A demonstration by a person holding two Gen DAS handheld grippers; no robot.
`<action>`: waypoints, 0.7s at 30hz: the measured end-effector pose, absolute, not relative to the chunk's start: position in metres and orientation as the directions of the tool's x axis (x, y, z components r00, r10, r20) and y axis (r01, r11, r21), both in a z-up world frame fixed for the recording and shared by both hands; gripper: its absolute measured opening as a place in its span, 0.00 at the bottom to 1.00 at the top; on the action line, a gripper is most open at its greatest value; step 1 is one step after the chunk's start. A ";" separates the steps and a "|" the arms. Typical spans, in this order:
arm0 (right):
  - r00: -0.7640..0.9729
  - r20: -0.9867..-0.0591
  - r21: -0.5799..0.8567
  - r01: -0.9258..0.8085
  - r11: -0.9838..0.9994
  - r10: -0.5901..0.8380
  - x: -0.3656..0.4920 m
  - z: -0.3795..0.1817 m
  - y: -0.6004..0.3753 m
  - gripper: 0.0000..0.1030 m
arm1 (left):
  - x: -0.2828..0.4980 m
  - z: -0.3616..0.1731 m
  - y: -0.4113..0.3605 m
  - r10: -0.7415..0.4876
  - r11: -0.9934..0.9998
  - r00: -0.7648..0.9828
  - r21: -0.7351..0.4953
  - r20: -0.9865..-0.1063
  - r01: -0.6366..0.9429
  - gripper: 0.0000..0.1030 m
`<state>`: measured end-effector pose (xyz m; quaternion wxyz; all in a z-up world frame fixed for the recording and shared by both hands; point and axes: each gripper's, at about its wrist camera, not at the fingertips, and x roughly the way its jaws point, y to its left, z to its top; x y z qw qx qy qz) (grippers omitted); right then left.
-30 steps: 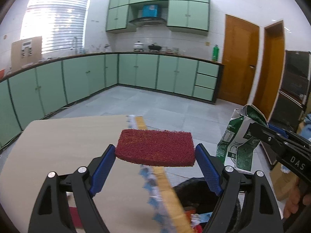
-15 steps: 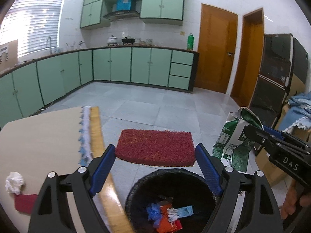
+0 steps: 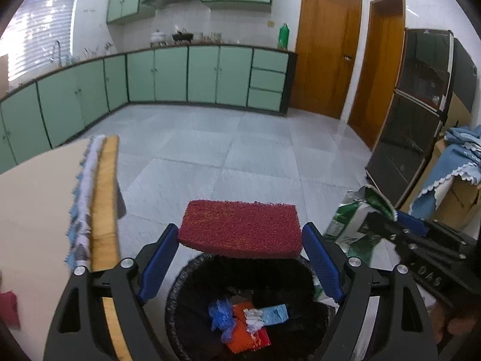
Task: Collect trash
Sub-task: 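Open the right gripper over the bin while the left gripper releases the red pad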
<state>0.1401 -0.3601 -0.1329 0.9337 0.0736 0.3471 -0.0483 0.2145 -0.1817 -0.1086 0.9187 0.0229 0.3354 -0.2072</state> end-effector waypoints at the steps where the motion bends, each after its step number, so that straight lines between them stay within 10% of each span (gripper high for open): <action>1: 0.747 -0.664 0.102 0.138 0.985 -0.036 0.143 -0.135 -0.359 0.35 | 0.217 -0.112 -0.183 -0.367 0.911 0.678 -0.099 -0.636 0.400 0.80; 3: 0.729 -0.683 0.092 0.139 0.986 -0.039 0.147 -0.145 -0.358 0.52 | 0.219 -0.117 -0.186 -0.380 0.904 0.655 -0.112 -0.653 0.412 0.80; 21: 0.798 -0.594 0.066 0.175 0.982 -0.102 0.136 -0.113 -0.344 0.88 | 0.204 -0.076 -0.152 -0.402 0.907 0.718 -0.138 -0.568 0.398 0.85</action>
